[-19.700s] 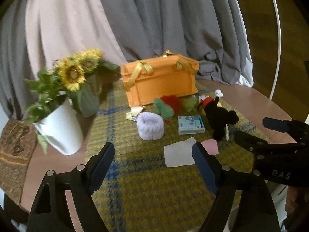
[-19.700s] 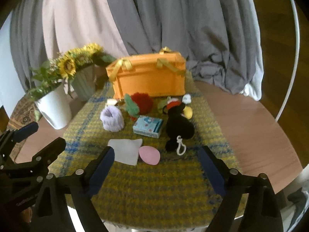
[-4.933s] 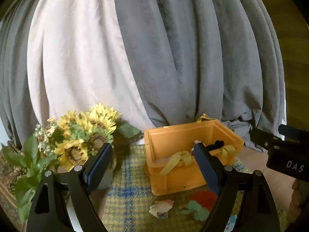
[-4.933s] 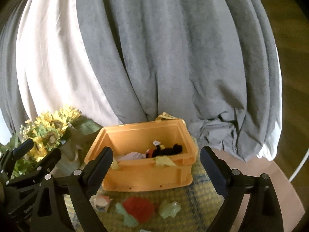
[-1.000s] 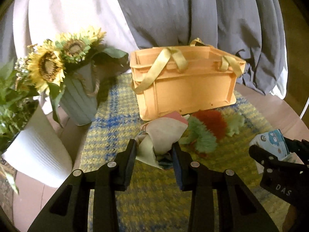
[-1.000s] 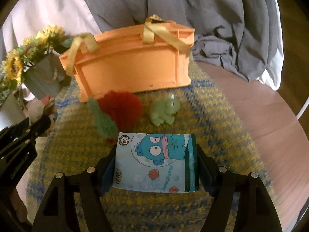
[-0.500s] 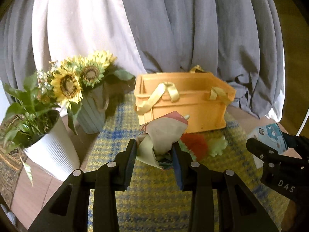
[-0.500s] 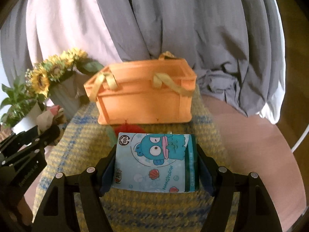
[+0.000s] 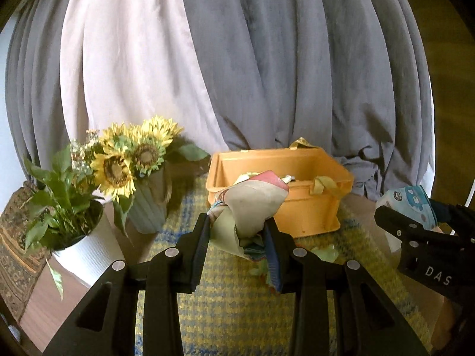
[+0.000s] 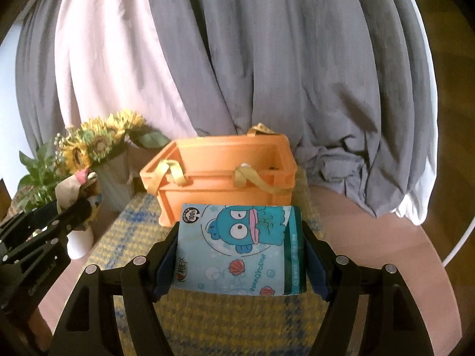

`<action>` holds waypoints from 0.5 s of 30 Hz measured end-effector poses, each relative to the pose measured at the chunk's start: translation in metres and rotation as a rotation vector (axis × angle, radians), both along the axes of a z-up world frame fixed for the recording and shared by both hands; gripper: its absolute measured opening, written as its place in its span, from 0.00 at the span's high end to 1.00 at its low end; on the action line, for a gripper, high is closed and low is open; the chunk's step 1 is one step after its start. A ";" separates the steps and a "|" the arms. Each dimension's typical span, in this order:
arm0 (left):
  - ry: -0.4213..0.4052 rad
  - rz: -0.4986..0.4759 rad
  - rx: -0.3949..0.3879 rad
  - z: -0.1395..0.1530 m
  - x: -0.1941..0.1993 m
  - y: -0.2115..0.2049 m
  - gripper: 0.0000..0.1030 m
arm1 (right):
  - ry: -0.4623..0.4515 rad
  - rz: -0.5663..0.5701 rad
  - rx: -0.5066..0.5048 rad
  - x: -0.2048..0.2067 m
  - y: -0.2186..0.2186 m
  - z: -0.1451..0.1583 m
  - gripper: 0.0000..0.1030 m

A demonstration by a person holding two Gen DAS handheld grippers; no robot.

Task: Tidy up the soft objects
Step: 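Lift the cloth and tissue pack and carry both over the orange crate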

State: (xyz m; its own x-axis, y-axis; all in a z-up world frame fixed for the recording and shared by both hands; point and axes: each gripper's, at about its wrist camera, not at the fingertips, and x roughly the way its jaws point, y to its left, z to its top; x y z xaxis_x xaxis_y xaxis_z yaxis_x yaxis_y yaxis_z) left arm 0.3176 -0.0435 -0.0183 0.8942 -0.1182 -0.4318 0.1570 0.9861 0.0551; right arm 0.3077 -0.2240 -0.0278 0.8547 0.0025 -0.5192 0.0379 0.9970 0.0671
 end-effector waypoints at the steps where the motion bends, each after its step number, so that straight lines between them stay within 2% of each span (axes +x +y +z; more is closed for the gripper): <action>1: -0.006 -0.001 0.002 0.002 0.001 -0.001 0.66 | -0.009 0.001 0.000 0.001 -0.001 0.002 0.29; 15: -0.074 -0.037 -0.010 0.019 0.031 -0.011 0.66 | -0.088 -0.002 0.011 0.029 -0.010 0.022 0.29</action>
